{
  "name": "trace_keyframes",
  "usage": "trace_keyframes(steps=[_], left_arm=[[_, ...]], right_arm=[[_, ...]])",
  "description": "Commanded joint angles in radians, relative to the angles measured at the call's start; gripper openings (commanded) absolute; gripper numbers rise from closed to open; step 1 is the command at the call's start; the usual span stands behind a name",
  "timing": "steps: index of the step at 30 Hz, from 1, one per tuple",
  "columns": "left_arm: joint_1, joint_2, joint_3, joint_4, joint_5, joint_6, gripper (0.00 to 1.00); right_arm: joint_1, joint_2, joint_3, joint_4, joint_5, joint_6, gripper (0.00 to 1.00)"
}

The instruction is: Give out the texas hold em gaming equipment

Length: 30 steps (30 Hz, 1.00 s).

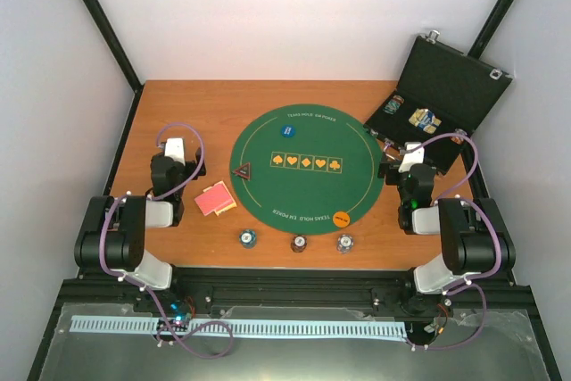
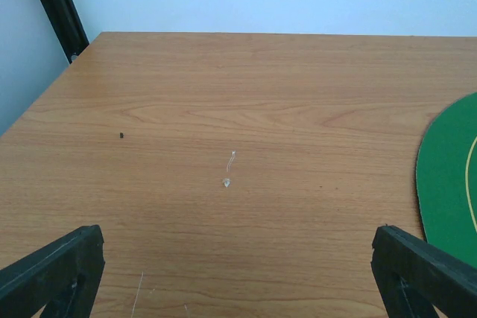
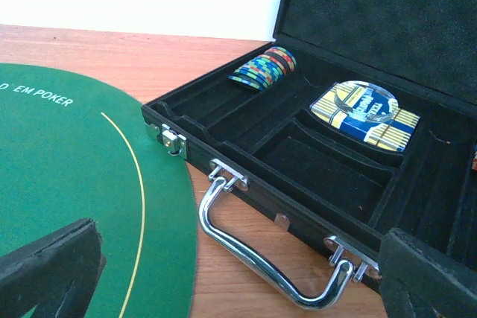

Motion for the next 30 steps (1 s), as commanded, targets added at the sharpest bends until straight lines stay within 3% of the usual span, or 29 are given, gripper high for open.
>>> trace_keyframes(steps=[1, 9, 10, 12, 13, 14, 16, 18, 20, 23, 27, 30], left_arm=[[0.007, 0.004, 0.026, 0.018, 0.001, -0.016, 1.00], [0.006, 0.006, 0.032, 0.013, 0.002, -0.015, 1.00], [0.006, 0.004, 0.029, 0.014, 0.006, -0.015, 1.00], [0.008, -0.010, 0.042, -0.020, 0.036, -0.006, 1.00], [0.009, -0.027, 0.105, -0.096, 0.062, 0.004, 1.00], [0.010, -0.034, 0.195, -0.264, 0.111, 0.033, 1.00], [0.011, 0.010, 0.417, -0.612, 0.216, 0.105, 1.00], [0.025, 0.036, 0.507, -0.763, 0.248, 0.109, 0.99], [0.061, -0.028, 0.489, -0.736, 0.283, 0.096, 1.00], [0.089, -0.142, 0.485, -0.772, 0.287, 0.094, 1.00], [0.130, -0.231, 0.577, -0.946, 0.296, 0.072, 1.00], [0.152, -0.228, 0.693, -1.141, 0.361, 0.108, 1.00]], right_arm=[[-0.004, -0.003, 0.004, 0.044, -0.002, 0.009, 1.00], [-0.025, -0.018, 0.021, 0.003, -0.009, 0.033, 1.00], [-0.025, -0.032, 0.055, -0.037, 0.037, 0.049, 1.00], [-0.030, -0.065, 0.235, -0.386, 0.275, 0.168, 1.00], [-0.054, -0.045, 0.340, -0.647, 0.358, 0.236, 1.00], [-0.089, -0.021, 0.433, -0.806, 0.330, 0.269, 1.00], [-0.147, 0.007, 0.562, -0.987, 0.189, 0.291, 1.00], [-0.157, -0.024, 0.596, -1.043, 0.162, 0.303, 1.00], [-0.157, -0.108, 0.567, -1.012, 0.136, 0.321, 1.00], [-0.164, -0.239, 0.538, -1.034, 0.247, 0.544, 1.00], [-0.201, -0.308, 0.586, -1.102, -0.007, 0.596, 1.00], [-0.059, -0.278, 0.669, -1.188, -0.036, 0.524, 1.00]])
